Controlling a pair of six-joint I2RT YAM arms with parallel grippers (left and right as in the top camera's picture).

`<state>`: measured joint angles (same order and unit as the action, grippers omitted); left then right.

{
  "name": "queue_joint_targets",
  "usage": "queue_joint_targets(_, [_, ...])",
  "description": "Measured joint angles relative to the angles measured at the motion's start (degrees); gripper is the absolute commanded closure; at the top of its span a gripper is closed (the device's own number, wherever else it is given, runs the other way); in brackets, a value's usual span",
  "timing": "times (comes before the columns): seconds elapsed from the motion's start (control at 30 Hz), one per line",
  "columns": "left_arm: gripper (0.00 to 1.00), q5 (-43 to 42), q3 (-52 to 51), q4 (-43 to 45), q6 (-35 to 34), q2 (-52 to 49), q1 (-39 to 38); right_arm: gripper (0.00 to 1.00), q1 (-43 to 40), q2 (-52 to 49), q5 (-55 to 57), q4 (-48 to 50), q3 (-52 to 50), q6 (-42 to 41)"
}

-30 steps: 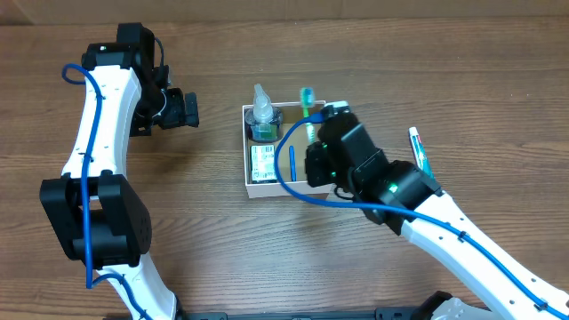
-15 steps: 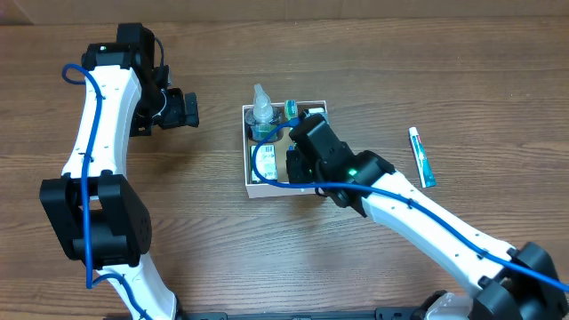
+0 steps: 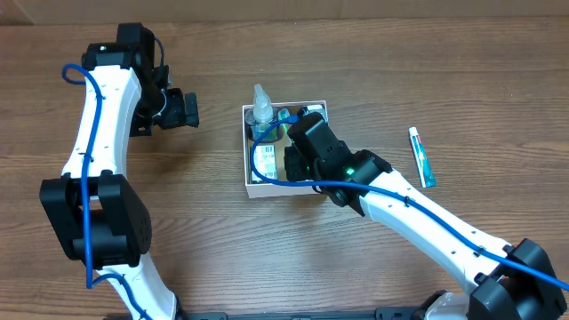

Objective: Pack container
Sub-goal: 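Carry the toothbrush into the box and open the right gripper, then move the right gripper over the teal Colgate toothpaste tube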

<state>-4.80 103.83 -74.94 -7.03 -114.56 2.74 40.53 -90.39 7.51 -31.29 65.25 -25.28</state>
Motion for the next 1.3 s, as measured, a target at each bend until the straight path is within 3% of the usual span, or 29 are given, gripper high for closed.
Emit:
queue_joint_targets(0.2, [0.00, 0.0, 0.0, 0.0, 0.0, 0.0, 0.0, 0.86, 0.0, 0.0, 1.7, 0.0, 0.0, 0.0])
queue_joint_targets(0.23, [0.00, 0.0, 0.0, 0.0, 0.0, 0.0, 0.0, 0.84, 0.0, 0.0, 2.0, 0.1, 0.0, 0.0])
queue_joint_targets(0.3, [0.00, 0.0, 0.0, 0.0, 0.0, 0.0, 0.0, 0.64, 0.0, 0.0, 2.6, 0.1, 0.0, 0.0])
queue_joint_targets(0.37, [0.00, 0.0, 0.0, 0.0, 0.0, 0.0, 0.0, 0.56, 0.0, 0.0, 3.4, 0.2, 0.0, 0.2])
queue_joint_targets(0.5, [0.00, 0.0, 0.0, 0.0, 0.0, 0.0, 0.0, 0.50, 0.0, 0.0, 5.0, -0.3, 0.0, -0.1])
queue_joint_targets(0.6, [0.00, 0.0, 0.0, 0.0, 0.0, 0.0, 0.0, 0.40, 0.0, 0.2, 9.2, -3.4, 0.1, 0.0])
queue_joint_targets(0.77, [0.00, 0.0, 0.0, 0.0, 0.0, 0.0, 0.0, 0.37, -1.8, 3.4, 15.7, -11.0, 0.3, -0.2])
queue_joint_targets(0.83, [0.00, 0.0, 0.0, 0.0, 0.0, 0.0, 0.0, 0.26, -5.1, 6.5, 17.6, -14.1, 0.4, -0.6])
queue_joint_targets(0.93, [0.00, 0.0, 0.0, 0.0, 0.0, 0.0, 0.0, 0.20, -14.0, 10.4, 19.7, -18.2, 1.0, -2.3])
queue_joint_targets(1.0, [0.00, 0.0, 0.0, 0.0, 0.0, 0.0, 0.0, 0.08, -19.7, 10.9, 19.1, -19.8, 1.3, -2.8])
queue_joint_targets(1.13, [0.00, 0.0, 0.0, 0.0, 0.0, 0.0, 0.0, 0.04, -33.6, 10.1, 14.2, -20.3, 1.4, -3.0])
queue_joint_targets(1.3, [0.00, 0.0, 0.0, 0.0, 0.0, 0.0, 0.0, 0.04, -44.6, 8.0, 5.6, -18.7, 1.4, -0.4])
